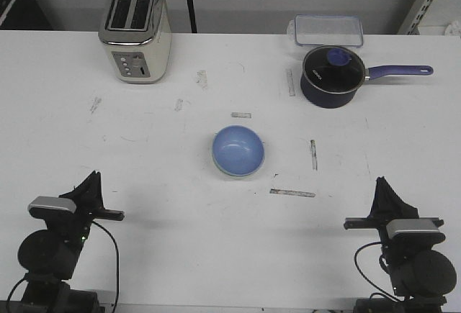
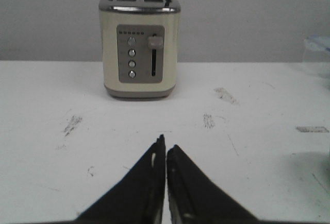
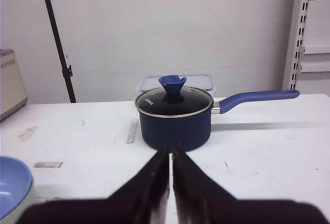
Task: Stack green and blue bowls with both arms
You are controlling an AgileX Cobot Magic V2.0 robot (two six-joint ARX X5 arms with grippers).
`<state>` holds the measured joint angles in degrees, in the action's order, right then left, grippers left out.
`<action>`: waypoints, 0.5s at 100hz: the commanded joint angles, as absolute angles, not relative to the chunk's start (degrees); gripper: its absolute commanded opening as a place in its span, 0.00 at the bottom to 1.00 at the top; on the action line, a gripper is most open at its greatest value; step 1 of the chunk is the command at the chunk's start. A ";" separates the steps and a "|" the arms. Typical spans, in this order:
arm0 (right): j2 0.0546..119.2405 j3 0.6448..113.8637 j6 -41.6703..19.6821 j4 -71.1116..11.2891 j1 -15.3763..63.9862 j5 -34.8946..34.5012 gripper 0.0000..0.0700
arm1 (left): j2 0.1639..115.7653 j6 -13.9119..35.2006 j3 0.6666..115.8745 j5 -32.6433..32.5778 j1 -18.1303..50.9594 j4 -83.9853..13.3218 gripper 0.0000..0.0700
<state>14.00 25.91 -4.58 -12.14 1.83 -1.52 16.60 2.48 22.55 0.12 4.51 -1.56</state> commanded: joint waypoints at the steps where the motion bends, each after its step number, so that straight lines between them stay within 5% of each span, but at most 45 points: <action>1: 13.96 26.17 -5.10 -11.60 1.91 -1.52 0.00 | 15.20 2.76 23.00 0.16 4.56 -0.75 0.00; 50: 13.96 26.17 -5.10 -11.60 1.91 -1.52 0.00 | 5.39 -0.12 20.69 -0.40 3.03 0.38 0.00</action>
